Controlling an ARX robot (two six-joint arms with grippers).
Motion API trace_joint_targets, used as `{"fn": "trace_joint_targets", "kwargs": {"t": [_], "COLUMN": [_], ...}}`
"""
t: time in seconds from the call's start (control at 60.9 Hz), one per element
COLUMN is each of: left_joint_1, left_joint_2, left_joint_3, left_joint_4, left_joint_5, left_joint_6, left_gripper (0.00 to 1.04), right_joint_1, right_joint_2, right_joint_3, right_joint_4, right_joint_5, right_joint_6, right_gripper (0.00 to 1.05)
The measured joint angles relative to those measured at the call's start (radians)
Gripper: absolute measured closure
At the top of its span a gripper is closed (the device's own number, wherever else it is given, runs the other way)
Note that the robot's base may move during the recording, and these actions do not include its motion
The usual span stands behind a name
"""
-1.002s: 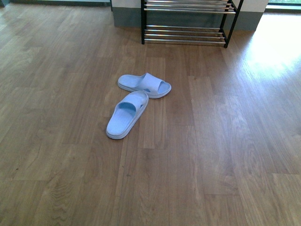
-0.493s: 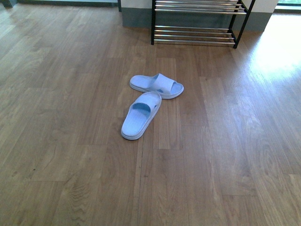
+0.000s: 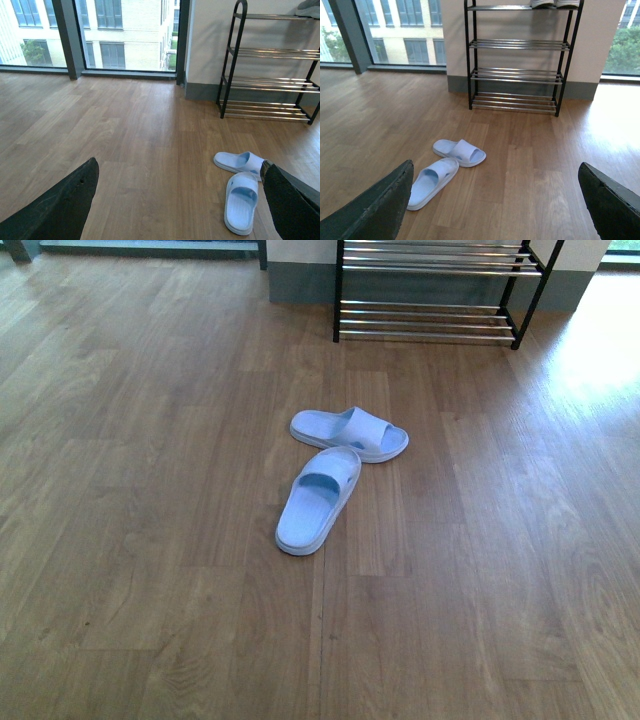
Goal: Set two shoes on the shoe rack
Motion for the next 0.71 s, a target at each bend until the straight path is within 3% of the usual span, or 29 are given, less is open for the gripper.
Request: {"fn": "trace_joint_targets", "kwargs": {"t": [0.706], "left_joint_1": [0.000], "left_joint_2": [0.000], "left_joint_3": [0.000], "left_joint_4": [0.000], "left_joint_5": [0.000], "left_joint_6": [0.000], "left_gripper": [0.09], "right_joint_1": [0.000], "right_joint_2": [0.000], "right_joint_3": [0.000], "right_joint_4": [0.000], "right_joint_5": [0.000], "right_joint_6": [0.000], "right_gripper": [0.09]}}
